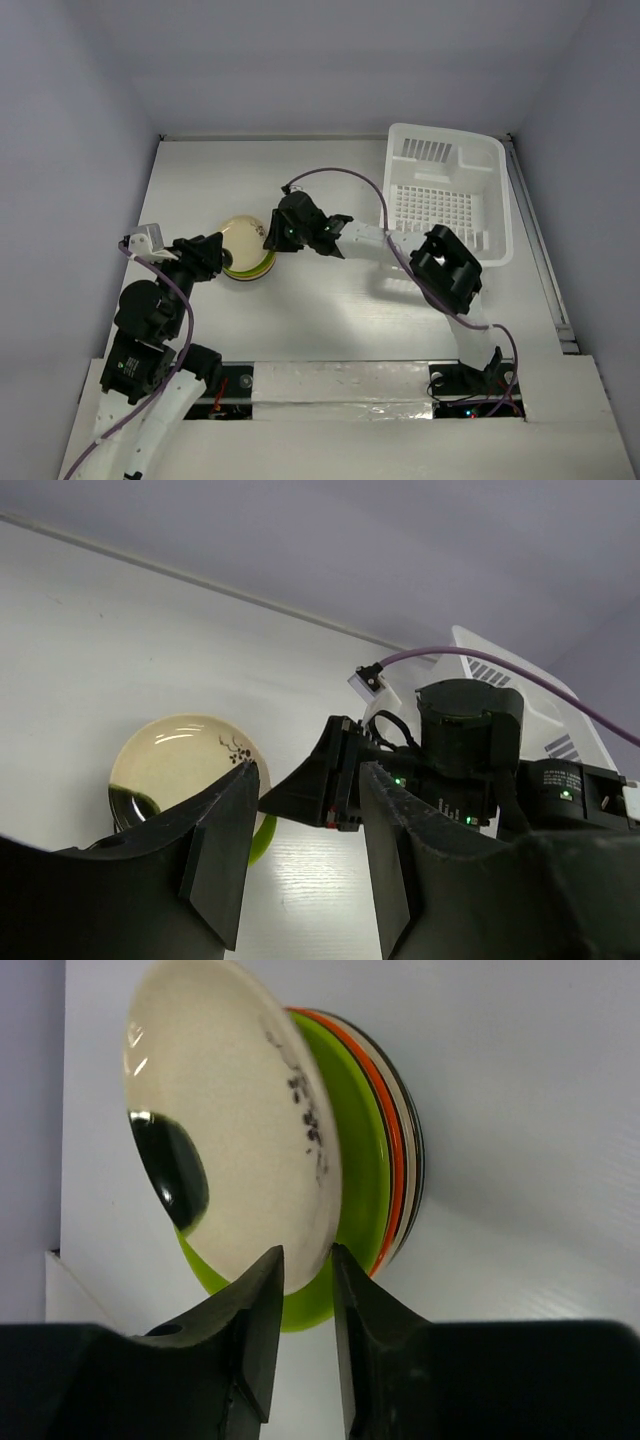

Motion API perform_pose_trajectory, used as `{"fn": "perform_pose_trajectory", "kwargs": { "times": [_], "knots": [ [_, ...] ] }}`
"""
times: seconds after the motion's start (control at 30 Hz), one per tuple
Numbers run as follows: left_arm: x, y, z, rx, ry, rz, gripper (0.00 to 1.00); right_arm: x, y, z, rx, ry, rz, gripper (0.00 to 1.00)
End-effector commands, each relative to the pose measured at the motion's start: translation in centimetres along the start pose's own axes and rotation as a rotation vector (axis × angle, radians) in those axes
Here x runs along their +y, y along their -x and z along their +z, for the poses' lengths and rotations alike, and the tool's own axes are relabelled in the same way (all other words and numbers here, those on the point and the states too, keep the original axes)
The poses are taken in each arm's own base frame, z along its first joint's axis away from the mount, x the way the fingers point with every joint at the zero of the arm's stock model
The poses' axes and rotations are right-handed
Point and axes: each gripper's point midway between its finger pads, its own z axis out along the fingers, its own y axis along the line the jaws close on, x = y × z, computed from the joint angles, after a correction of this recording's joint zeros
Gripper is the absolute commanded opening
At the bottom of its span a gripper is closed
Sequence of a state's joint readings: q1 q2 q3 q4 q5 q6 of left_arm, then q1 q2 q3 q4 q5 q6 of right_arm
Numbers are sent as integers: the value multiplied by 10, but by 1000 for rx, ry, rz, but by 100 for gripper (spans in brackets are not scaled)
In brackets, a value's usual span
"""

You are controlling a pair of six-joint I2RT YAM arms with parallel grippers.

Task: Unload the plates from the dish rack

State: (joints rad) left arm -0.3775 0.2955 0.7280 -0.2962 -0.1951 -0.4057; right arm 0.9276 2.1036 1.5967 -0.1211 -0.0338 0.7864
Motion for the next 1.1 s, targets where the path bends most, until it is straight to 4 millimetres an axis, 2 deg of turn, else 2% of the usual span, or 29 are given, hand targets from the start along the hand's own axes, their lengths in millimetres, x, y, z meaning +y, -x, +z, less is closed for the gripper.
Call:
{"fn": "perform_pose_trajectory", "kwargs": {
  "times": [0.0,0.03,0.13,0.17,0.23,0.27,0.3,0.37,0.4,0.43,0.47,0.5,0.53,0.6,0.63,0.67,0.7,0.73,0.77,0.8,0.83,0.87,0.9,0.93,0.97,1.0,1.07],
  "knots": [
    [0,6,4,-24,7,-7,42,37,22,-29,-86,95,-7,33],
    [0,5,5,-22,9,-6,42,41,18,-33,-82,98,-14,35],
    [1,6,4,-24,13,-6,42,37,14,-37,-94,61,-31,36],
    [1,6,4,-24,13,-6,41,42,15,-45,-105,66,-38,36],
    [1,6,5,-24,15,-6,42,36,17,-50,-126,41,-39,36],
    [1,6,4,-27,13,-7,42,43,19,-60,-142,55,-47,36],
    [1,6,4,-27,13,-7,42,38,19,-64,-151,42,-51,36],
    [1,6,4,-26,12,-5,42,42,22,-77,-182,50,-64,35],
    [1,6,4,-24,13,-3,42,47,34,-92,-228,52,-65,34],
    [1,6,4,-23,12,-3,42,43,30,-98,-234,37,-76,24],
    [0,6,4,-26,5,-1,42,40,34,-106,-257,27,-84,14],
    [-2,6,4,-23,-5,3,42,47,47,-130,-324,33,-84,0],
    [-3,6,3,-24,-12,7,43,40,41,-138,-339,22,-95,0],
    [-5,5,3,-20,-31,12,45,35,47,-165,-411,12,-127,0],
    [-7,6,2,-26,-39,18,47,50,62,-201,-494,73,-120,0],
    [-8,8,1,-33,-45,19,48,32,53,-210,-502,47,-145,0],
    [-10,8,0,-32,-58,22,49,26,58,-226,-546,38,-142,0],
    [-10,10,-1,-39,-64,29,51,30,70,-268,-628,89,-122,0],
    [-11,10,0,-44,-65,31,52,11,60,-275,-634,63,-143,0],
    [-11,11,-1,-46,-68,35,53,2,64,-294,-687,49,-129,2],
    [-11,11,-1,-49,-73,38,57,-5,65,-312,-722,46,-124,4],
    [-11,10,-1,-48,-75,42,58,-7,72,-354,-806,93,-104,8],
    [-14,10,0,-50,-92,44,58,-22,70,-364,-837,69,-95,14],
    [-15,9,0,-50,-100,47,59,-28,70,-379,-865,71,-84,29],
    [-17,10,0,-50,-107,51,59,-31,73,-412,-933,115,-58,39],
    [-19,10,1,-49,-116,54,59,-42,72,-420,-963,98,-37,66],
    [-20,12,2,-49,-117,63,59,-56,71,-436,-1001,78,-7,98]
  ]
}}
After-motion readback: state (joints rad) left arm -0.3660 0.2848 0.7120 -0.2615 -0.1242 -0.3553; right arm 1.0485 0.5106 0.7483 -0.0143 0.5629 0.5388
